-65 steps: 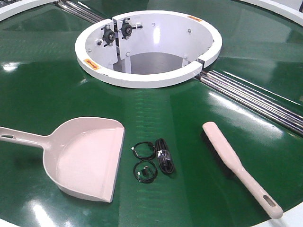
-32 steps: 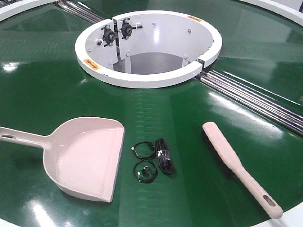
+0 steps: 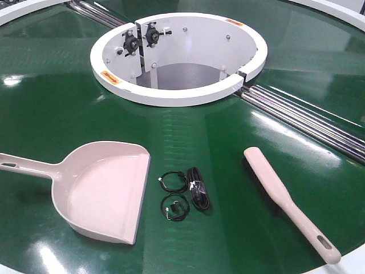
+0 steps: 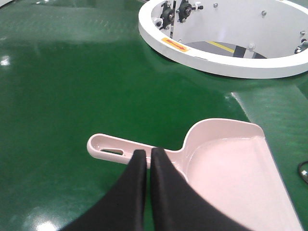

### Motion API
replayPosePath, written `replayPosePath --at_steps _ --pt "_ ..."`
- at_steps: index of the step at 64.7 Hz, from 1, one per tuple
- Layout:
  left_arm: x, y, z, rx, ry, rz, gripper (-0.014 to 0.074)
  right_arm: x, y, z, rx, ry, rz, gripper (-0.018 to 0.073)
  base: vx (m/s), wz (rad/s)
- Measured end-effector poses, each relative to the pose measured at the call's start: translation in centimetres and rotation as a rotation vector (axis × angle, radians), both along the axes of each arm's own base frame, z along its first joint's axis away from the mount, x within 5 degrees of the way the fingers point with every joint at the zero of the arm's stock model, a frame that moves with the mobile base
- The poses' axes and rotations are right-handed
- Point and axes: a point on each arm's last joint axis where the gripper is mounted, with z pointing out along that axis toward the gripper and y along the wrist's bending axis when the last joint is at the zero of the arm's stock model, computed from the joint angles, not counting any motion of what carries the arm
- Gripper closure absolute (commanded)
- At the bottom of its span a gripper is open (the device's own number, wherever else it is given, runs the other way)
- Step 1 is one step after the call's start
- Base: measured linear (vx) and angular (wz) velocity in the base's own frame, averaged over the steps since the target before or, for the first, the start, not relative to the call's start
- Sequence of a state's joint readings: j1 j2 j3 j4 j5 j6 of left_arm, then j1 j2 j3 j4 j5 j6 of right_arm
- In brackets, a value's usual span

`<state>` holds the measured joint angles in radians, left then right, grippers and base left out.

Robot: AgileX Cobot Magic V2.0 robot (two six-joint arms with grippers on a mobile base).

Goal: Clean and inspect green conveyor with broom and dustpan

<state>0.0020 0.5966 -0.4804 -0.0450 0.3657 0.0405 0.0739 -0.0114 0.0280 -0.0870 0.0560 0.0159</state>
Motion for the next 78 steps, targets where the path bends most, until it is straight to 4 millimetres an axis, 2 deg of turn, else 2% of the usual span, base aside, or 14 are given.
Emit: replayPosePath --at_steps 11,21,24,36,43,63,72,78 --pt "0.0 0.0 0.0 0.004 0.0 0.0 0.0577 0.0 0.0 0.0 0.0 0.0 0.0 0.0568 0.0 0.0" --pt "0.0 0.0 0.0 0.014 0.0 -0.003 0.0493 0.0 0.0 0.0 0.0 0.0 0.0 0.0568 0.0 0.0" --pt "0.0 0.0 0.1 0.021 -0.002 -0.007 0.045 0.0 0.0 0.0 0.0 0.0 0.0 0.0568 0.0 0.0" --pt "0.0 -0.2 0.1 0.046 0.0 -0.038 0.0185 0.0 0.0 0.0 0.0 0.0 0.0 0.0568 0.0 0.0" --pt "0.0 -0.3 0.0 0.054 0.004 -0.047 0.0094 0.0 0.0 0.0 0.0 0.0 0.0 0.0568 0.0 0.0" --pt "-0.1 -0.4 0.3 0.048 0.017 -0.055 0.0076 0.0 0.0 0.0 0.0 0.0 0.0 0.0568 0.0 0.0" --pt "0.2 -0.5 2.3 0.152 0.087 -0.114 0.0076 0.0 0.0 0.0 0.0 -0.001 0.0 0.0568 0.0 0.0" --pt "1.1 -0.6 4.1 0.252 0.187 -0.186 0.0076 0.0 0.0 0.0 0.0 -0.001 0.0 0.0568 0.0 0.0"
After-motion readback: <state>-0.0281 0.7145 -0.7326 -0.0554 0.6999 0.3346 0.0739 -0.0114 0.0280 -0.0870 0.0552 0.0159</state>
